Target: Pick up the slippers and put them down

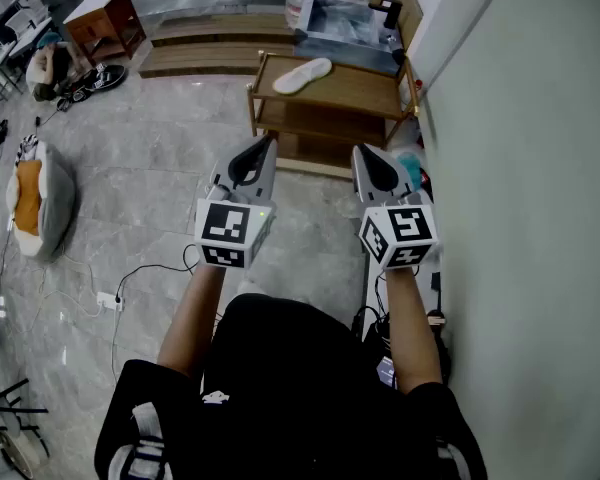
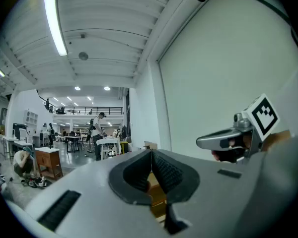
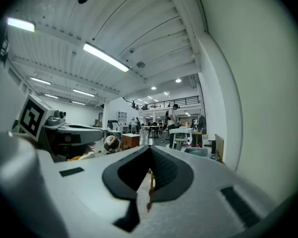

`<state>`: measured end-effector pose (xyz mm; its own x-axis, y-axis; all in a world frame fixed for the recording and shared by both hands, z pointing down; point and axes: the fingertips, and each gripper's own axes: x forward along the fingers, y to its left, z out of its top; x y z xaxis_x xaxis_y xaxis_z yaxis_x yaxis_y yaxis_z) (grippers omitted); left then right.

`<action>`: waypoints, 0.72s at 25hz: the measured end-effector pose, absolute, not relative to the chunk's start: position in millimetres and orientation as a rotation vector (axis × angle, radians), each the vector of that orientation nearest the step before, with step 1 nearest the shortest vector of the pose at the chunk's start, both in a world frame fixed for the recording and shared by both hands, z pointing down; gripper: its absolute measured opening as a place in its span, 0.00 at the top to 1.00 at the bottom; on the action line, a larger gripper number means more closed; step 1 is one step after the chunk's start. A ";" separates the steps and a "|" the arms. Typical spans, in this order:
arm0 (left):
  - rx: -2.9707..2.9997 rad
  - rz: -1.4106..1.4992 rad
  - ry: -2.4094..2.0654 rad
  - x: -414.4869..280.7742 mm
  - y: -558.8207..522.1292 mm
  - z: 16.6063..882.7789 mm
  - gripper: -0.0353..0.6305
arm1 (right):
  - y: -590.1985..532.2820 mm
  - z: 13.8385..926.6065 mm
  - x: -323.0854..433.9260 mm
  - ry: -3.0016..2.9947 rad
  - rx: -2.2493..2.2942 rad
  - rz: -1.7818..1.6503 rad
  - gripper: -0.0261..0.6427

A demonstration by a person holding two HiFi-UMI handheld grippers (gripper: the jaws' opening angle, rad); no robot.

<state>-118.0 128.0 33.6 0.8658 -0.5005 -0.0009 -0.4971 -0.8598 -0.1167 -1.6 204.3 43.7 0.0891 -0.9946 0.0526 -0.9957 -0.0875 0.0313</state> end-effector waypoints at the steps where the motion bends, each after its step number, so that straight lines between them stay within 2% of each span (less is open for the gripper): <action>1: -2.930 -0.043 0.785 -117.5 127.5 33.8 0.94 | 203.8 44.1 -0.9 -2.083 2.274 0.031 0.97; 18: -2.954 -0.080 0.818 -106.4 104.5 50.5 0.94 | 179.5 60.1 3.3 -2.159 2.198 0.106 0.96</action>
<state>-106.4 104.5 50.5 0.8565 -0.5152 0.0300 -0.5113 -0.8551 -0.0864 3.3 179.5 60.1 0.0177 -0.9958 0.0900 -0.9998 -0.0184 -0.0067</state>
